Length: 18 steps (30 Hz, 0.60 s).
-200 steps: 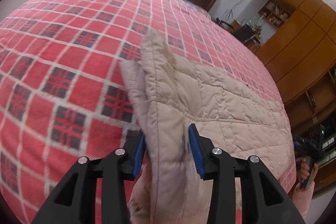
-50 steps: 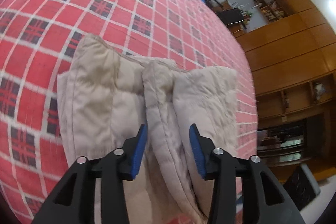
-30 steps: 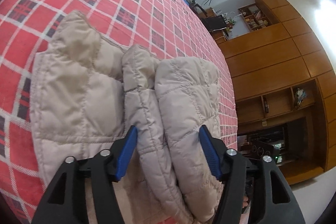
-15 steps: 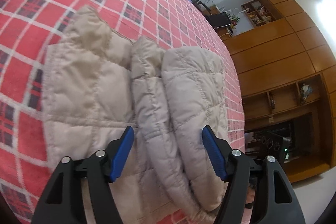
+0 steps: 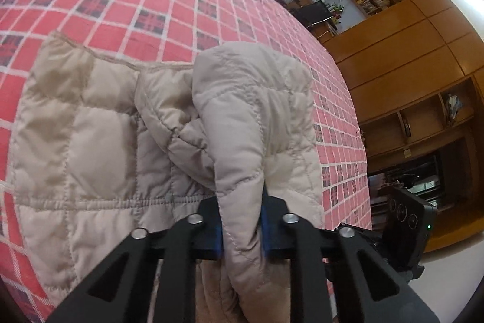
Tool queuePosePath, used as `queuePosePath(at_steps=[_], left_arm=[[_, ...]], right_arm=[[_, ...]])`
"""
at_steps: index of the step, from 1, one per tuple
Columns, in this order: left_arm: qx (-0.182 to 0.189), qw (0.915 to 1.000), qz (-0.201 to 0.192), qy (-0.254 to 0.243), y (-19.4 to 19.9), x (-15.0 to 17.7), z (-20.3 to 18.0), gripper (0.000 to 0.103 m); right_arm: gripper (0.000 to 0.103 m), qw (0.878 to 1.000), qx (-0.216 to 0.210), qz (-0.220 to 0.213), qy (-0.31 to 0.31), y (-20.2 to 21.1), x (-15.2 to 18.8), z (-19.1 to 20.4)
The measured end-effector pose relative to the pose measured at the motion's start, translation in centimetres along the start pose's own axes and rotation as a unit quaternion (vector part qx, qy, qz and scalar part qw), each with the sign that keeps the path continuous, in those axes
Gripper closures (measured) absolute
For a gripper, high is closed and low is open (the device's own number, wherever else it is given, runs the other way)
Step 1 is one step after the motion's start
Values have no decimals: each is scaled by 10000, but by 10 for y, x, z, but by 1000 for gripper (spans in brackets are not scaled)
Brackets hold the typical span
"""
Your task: Fold large clothes
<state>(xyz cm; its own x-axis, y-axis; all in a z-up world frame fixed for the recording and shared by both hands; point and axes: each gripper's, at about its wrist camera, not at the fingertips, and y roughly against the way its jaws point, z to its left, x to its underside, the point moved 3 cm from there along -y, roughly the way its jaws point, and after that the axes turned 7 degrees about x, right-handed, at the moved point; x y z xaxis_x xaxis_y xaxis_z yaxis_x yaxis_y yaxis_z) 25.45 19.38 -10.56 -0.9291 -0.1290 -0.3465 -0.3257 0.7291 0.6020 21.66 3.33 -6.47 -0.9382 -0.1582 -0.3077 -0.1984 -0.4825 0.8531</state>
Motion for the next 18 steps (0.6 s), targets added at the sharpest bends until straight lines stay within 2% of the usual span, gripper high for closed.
queuePosePath(at_steps=[5, 8, 14, 18], left_arm=[[209, 9993, -221, -227, 28, 7, -10, 91], [301, 9982, -368, -356, 50, 8, -12, 91], [434, 9961, -663, -380, 95, 13, 6, 91], [356, 9961, -745, -301, 113, 17, 23, 91]], right_arm=[[35, 9991, -380, -102, -165, 13, 3, 0], [34, 9987, -419, -117, -247, 18, 6, -2], [33, 9965, -693, 405, -241, -7, 26, 10], [47, 9930, -1031, 576, -79, -17, 27, 38]])
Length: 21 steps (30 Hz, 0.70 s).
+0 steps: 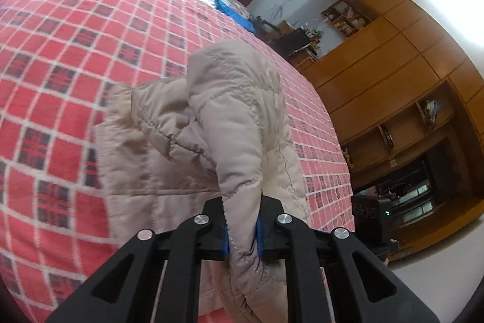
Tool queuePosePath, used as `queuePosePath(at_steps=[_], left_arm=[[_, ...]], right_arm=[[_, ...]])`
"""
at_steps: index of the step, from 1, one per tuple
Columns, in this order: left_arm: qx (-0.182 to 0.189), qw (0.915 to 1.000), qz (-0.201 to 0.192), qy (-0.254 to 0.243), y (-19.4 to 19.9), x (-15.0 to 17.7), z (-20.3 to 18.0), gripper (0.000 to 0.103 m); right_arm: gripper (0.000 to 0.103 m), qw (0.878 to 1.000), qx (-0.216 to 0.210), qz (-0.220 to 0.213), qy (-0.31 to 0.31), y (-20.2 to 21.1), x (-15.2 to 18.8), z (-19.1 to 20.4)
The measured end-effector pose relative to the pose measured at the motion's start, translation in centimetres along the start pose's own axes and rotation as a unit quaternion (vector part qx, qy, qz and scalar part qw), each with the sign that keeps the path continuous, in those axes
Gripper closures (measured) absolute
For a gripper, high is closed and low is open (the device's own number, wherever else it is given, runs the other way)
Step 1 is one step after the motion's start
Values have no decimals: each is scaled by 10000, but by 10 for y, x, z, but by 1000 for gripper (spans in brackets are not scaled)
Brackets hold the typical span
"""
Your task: Fold large clothes
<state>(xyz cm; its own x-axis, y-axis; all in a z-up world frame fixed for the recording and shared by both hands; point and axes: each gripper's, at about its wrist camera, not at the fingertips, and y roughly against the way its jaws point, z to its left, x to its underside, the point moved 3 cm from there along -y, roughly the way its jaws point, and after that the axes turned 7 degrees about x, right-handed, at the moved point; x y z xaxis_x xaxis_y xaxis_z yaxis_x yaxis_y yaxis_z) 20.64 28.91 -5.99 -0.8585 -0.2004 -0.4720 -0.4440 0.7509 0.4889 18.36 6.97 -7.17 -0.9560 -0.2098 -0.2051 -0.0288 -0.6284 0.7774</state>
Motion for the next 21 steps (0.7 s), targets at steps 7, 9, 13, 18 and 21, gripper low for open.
queuePosePath(at_steps=[7, 9, 13, 18, 21], left_arm=[[41, 9996, 98, 249, 8, 3, 49, 90], [79, 9994, 170, 304, 2, 6, 67, 89], [200, 9994, 124, 247, -2, 10, 80, 84], [-266, 9996, 62, 83, 5, 17, 74, 64], [-605, 9980, 40, 150, 20, 20, 70, 54]], right_arm=[[57, 9980, 443, 53, 452, -13, -3, 43], [58, 9966, 630, 42, 530, -18, -2, 52], [58, 9929, 1020, 3, 617, -30, 3, 74], [58, 9859, 1502, -94, 727, -40, 14, 102], [57, 9831, 1660, -141, 756, -43, 17, 111]])
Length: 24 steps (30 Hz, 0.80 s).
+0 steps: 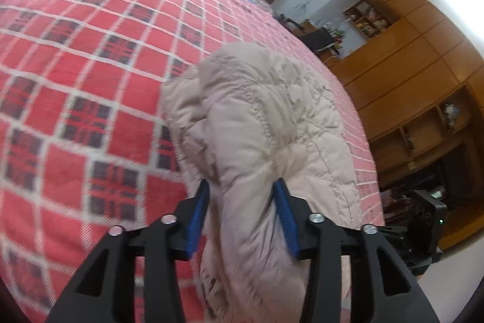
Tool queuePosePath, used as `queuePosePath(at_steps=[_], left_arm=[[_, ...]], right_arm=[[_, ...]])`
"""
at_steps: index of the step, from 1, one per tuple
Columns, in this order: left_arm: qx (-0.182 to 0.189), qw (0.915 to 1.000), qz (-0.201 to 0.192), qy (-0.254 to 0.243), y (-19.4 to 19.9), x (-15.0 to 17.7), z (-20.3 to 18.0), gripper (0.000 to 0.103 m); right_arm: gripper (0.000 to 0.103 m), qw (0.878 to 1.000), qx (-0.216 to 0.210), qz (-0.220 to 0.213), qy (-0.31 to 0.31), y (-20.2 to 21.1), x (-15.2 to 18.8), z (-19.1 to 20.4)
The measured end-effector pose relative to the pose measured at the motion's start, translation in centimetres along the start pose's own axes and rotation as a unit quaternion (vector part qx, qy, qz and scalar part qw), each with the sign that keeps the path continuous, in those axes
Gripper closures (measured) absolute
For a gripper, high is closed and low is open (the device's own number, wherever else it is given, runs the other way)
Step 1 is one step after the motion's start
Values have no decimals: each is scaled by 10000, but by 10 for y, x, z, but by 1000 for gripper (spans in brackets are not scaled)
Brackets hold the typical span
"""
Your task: Fold large clothes
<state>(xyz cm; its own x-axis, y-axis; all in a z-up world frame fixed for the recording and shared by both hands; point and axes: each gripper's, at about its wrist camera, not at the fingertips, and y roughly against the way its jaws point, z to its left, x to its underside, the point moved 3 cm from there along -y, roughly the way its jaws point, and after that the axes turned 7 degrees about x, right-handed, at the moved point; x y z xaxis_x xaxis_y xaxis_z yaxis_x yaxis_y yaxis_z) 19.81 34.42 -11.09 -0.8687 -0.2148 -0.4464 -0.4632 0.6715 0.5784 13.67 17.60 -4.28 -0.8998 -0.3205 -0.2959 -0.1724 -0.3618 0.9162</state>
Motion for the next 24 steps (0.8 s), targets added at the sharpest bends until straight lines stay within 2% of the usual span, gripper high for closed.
queuePosePath(at_steps=[4, 6, 13, 15, 18, 21, 23, 24], left_arm=[[-351, 9991, -116, -189, 28, 17, -13, 51], [-535, 9979, -178, -318, 41, 30, -25, 49], [-501, 9966, -93, -650, 52, 69, -65, 42], [-617, 9958, -15, -671, 46, 75, -69, 41], [-574, 9967, 130, -552, 35, 79, -65, 41], [-546, 9977, 114, -380, 31, 78, -58, 44], [-459, 9983, 152, -326, 30, 77, -56, 64], [-443, 9984, 177, -318, 30, 76, -56, 70]], right_arm=[[57, 9999, 121, -22, 38, -4, 0, 9], [56, 9998, 175, -36, 85, -6, 6, 1], [55, 9996, 255, -64, 135, -12, 9, -5], [55, 9994, 287, -79, 165, -12, 10, -3], [55, 9992, 332, -108, 209, -11, 10, -1], [55, 9989, 368, -128, 260, -10, 10, 0], [55, 9989, 367, -134, 266, -10, 11, 0], [55, 9989, 359, -138, 267, -10, 11, 1]])
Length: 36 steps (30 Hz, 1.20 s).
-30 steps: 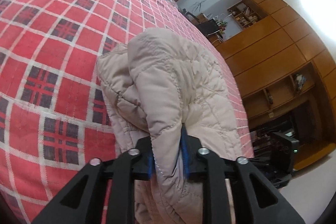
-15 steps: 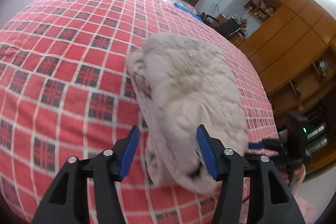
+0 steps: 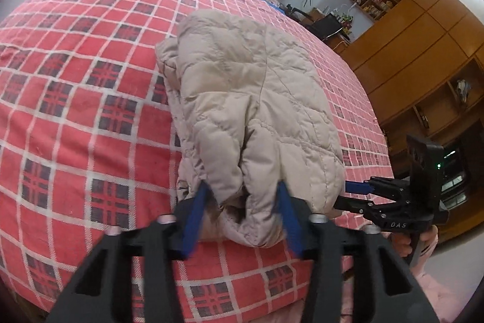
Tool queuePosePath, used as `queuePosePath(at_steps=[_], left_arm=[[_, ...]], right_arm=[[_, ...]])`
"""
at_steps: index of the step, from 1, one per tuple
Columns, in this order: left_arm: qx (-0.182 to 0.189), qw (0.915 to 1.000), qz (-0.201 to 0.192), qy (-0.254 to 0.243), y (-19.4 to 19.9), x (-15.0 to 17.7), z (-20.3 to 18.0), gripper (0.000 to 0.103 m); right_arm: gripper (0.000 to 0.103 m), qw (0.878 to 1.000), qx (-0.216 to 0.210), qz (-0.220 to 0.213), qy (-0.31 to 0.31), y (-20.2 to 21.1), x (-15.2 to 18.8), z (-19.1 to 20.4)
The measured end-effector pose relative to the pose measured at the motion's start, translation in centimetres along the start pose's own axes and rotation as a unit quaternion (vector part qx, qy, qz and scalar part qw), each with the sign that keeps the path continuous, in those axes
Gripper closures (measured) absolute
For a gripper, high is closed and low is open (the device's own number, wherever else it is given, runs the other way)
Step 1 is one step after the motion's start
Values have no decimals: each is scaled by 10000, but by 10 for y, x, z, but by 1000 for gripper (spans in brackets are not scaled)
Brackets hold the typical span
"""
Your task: Fold large clothes
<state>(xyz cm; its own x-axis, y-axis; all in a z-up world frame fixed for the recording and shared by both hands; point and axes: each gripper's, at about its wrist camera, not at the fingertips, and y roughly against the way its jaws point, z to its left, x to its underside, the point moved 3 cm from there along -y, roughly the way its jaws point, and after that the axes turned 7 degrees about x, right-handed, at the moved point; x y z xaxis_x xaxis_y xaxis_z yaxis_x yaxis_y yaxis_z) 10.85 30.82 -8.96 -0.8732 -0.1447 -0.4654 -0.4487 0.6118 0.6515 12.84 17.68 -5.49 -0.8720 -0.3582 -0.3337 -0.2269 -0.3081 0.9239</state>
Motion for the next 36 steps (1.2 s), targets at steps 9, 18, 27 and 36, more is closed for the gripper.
queuePosePath(at_steps=[9, 18, 27, 36], left_arm=[[225, 9995, -90, -197, 14, 1, -18, 90], [292, 9992, 284, -20, -11, 10, 24, 90], [282, 9989, 375, -15, -36, 16, 36, 88], [141, 9996, 239, -76, -33, 26, 38, 87]], right_arm=[[54, 9999, -115, 1, 1, 1, -1, -2], [52, 9998, -177, 97, 49, -4, -2, 0], [50, 9998, -57, 159, 69, -10, -3, -1], [49, 9999, 86, 101, 106, -12, -2, 3]])
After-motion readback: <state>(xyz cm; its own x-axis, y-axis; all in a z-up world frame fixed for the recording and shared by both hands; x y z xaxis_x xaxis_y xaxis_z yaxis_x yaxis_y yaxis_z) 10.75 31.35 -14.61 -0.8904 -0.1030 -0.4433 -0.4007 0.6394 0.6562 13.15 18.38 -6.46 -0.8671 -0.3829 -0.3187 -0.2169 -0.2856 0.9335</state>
